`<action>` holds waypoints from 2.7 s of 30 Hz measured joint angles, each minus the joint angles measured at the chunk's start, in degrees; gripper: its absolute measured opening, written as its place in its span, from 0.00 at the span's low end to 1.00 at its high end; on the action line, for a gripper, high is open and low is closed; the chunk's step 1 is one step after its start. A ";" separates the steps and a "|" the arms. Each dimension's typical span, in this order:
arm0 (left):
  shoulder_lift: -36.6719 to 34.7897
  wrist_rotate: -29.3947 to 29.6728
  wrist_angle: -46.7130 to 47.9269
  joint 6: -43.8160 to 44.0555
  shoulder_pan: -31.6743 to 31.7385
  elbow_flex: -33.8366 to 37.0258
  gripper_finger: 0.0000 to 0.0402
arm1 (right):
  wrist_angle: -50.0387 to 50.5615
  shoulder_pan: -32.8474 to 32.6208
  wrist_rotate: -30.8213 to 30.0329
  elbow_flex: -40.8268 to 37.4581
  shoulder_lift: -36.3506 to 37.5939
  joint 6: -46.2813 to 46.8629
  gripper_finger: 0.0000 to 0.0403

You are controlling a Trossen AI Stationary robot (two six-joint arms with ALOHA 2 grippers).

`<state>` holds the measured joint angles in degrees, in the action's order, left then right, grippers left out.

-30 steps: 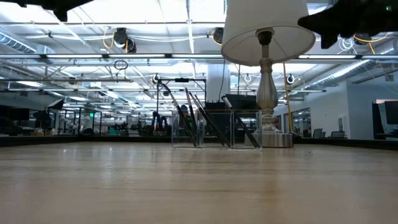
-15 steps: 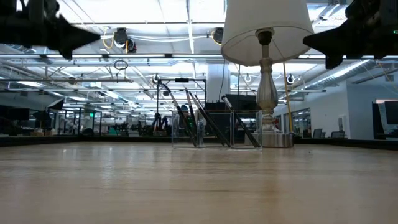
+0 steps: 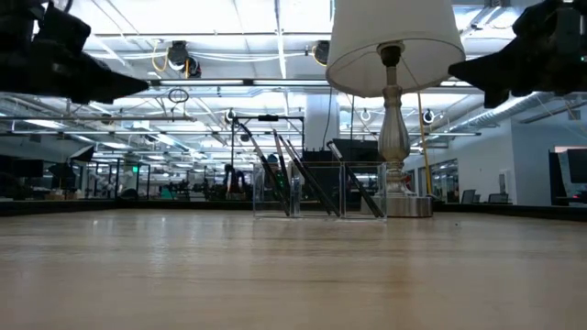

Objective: Pick & Place Makeup Brushes
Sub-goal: Return to Home Position

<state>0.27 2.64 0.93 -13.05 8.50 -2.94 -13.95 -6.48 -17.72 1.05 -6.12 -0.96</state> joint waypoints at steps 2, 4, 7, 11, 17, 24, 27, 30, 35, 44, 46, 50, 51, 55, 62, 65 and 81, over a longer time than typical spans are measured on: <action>0.00 -2.53 2.29 -1.57 -0.08 0.19 0.00 | 1.92 0.00 1.19 0.06 0.47 -0.17 0.00; 0.15 -6.07 2.01 -1.58 -0.10 0.65 0.00 | 3.33 0.00 2.15 0.01 0.52 0.33 0.00; 0.45 -9.59 1.54 -1.57 -0.20 0.68 0.00 | 3.02 0.01 4.32 -0.03 0.43 2.38 0.00; 0.78 -9.91 1.50 -2.14 -0.23 0.68 0.00 | 5.10 0.00 4.38 -0.05 0.41 4.85 0.00; 3.13 -10.13 1.50 -1.70 -0.23 0.68 0.00 | 5.55 0.02 1.08 -0.12 0.41 7.33 0.00; 5.36 -8.35 1.72 0.46 -0.28 0.68 0.03 | 1.58 0.04 -5.44 -0.18 0.41 6.29 0.00; 5.84 -6.01 1.92 1.37 -0.28 0.68 0.06 | 0.76 0.02 -6.35 -0.18 0.38 5.73 0.00; 5.84 -5.32 1.94 1.33 -0.28 0.70 0.08 | 0.54 0.02 -6.28 -0.18 0.38 6.17 0.00; 5.84 -5.12 1.92 1.33 -0.23 0.70 0.08 | 0.60 0.02 -6.26 -0.18 0.38 6.22 0.00; 5.84 -5.10 1.90 1.33 -0.23 0.70 0.08 | 0.62 0.02 -6.24 -0.20 0.38 6.26 0.00; 5.84 -5.10 1.90 1.33 -0.23 0.70 0.08 | 0.61 0.02 -6.24 -0.21 0.38 6.25 0.00; 5.84 -5.08 1.90 1.31 -0.23 0.70 0.08 | 0.62 0.02 -6.24 -0.21 0.38 6.26 0.00; 5.84 -5.08 1.90 1.31 -0.23 0.70 0.08 | 0.62 0.02 -6.24 -0.21 0.38 6.26 0.00; 5.84 -5.06 1.90 1.28 -0.23 0.70 0.08 | 0.62 0.02 -6.22 -0.21 0.38 6.26 0.00; 5.84 -5.05 1.87 1.27 -0.23 0.70 0.08 | 0.60 0.02 -6.22 -0.21 0.38 6.26 0.00; 5.84 -5.03 1.87 1.28 -0.23 0.70 0.08 | 0.62 0.01 -6.22 -0.21 0.38 6.26 0.00; 5.84 -5.03 1.85 1.28 -0.23 0.70 0.08 | 0.62 0.00 -6.20 -0.21 0.38 6.26 0.00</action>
<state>6.11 -2.39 2.79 -11.77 8.27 -2.24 -13.32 -6.48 -23.93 0.84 -5.74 5.30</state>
